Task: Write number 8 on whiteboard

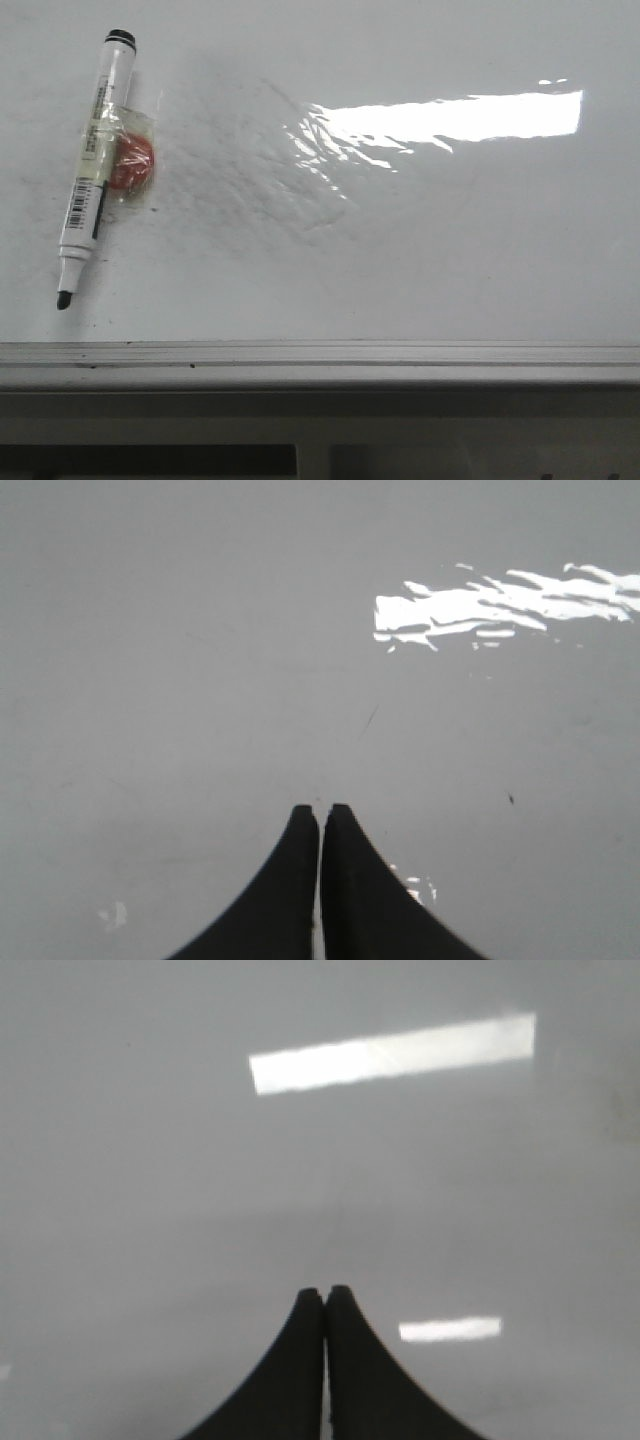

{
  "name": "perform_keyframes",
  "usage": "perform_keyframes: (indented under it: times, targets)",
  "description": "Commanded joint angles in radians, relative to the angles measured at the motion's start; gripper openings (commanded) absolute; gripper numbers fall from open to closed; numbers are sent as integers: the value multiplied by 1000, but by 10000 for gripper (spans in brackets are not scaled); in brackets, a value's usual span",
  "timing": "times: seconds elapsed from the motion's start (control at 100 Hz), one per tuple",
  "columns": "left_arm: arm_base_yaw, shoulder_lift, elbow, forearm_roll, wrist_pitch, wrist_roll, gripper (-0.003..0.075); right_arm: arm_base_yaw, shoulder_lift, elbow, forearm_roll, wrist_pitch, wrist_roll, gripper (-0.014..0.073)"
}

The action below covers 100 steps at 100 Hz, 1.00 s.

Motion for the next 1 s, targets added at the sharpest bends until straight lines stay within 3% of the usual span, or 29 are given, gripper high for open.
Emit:
perform_keyframes:
  times: [0.0, 0.1, 0.27, 0.32, 0.47, 0.54, 0.78, 0.99]
  targets:
    - [-5, 62, -96, -15, -41, -4, -20, -7, 83, -98, 32, 71, 4, -63]
    - [-5, 89, -135, -15, -50, -4, -20, -7, 156, -164, 36, 157, 4, -63]
    - [-5, 100, -139, -22, -50, -4, 4, -7, 192, -175, 36, 160, 4, -63]
    - [-5, 100, -135, -22, -60, -4, 63, -7, 192, -175, 36, 160, 4, -63]
    - [-5, 100, -119, -22, -113, -4, 335, -7, 192, -175, 36, 160, 4, -63]
    - [-5, 102, -93, -55, -174, -4, 392, -7, 192, -175, 36, 160, 4, -63]
    - [-59, 218, -90, -92, -210, -4, 387, -7, 192, -175, 36, 160, 4, -63]
    - [-304, 383, -104, -92, -330, -8, 387, -7, 192, -175, 36, 160, 4, -63]
